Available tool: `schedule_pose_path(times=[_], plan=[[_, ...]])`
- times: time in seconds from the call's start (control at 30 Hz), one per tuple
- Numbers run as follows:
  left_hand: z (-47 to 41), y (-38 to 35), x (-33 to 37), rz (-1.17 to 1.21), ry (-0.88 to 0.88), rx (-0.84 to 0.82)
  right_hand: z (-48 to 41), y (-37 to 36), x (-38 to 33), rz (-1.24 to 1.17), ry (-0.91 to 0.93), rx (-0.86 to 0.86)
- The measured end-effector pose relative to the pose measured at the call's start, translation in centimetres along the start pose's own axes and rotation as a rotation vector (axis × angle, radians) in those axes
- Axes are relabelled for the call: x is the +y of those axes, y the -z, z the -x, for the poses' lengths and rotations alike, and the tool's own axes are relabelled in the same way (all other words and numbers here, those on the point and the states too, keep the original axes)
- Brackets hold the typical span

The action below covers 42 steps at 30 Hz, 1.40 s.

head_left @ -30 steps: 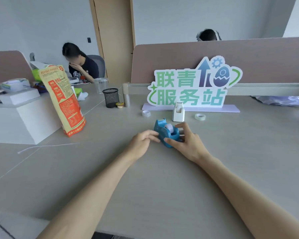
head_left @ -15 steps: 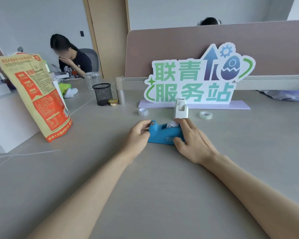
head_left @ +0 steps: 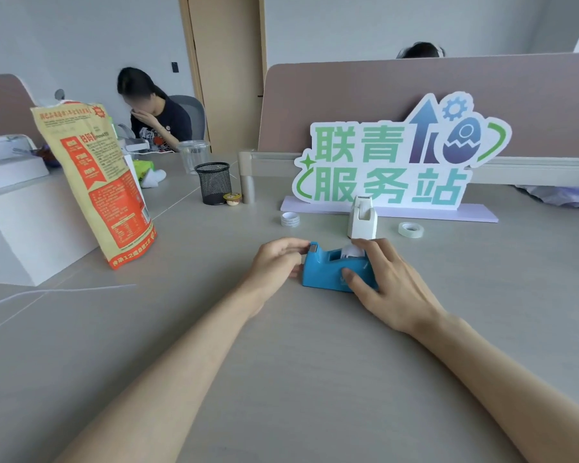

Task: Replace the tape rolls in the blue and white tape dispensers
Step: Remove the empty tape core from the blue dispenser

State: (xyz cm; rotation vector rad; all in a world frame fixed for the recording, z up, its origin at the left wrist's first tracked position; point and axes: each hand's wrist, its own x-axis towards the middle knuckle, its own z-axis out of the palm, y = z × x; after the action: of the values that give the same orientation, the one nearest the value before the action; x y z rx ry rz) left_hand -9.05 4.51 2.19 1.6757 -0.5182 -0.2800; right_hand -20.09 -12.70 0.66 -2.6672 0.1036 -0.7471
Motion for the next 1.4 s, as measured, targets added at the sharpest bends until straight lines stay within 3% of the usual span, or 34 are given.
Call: schedule_pose_path(times=[0.2, 0.4, 0.73, 0.93, 1.4], plan=[[-0.2, 0.9, -0.3, -0.07, 0.0, -0.167, -0.4, 0.4, -0.6, -0.146, 0.046, 0.113], [-0.1, -0.2, -1.2, -0.285, -0.072, -0.159, -2.3, 1.9, -0.7, -0.126, -0.049, 0.083], [-0.4, 0.4, -1.1, -0.122, -0.09, -0.185, -1.2, 1.4, 0.1, -0.213, 0.032, 0.166], [-0.5, 0.3, -1.2, -0.096, -0.095, -0.196, -1.7, 2.4, 0.2, -0.166, 0.057, 0.091], [-0.5, 0.1, -1.5, -0.194, -0.129, -0.173, -2.0, 3.3, 0.1, -0.175, 0.042, 0.039]])
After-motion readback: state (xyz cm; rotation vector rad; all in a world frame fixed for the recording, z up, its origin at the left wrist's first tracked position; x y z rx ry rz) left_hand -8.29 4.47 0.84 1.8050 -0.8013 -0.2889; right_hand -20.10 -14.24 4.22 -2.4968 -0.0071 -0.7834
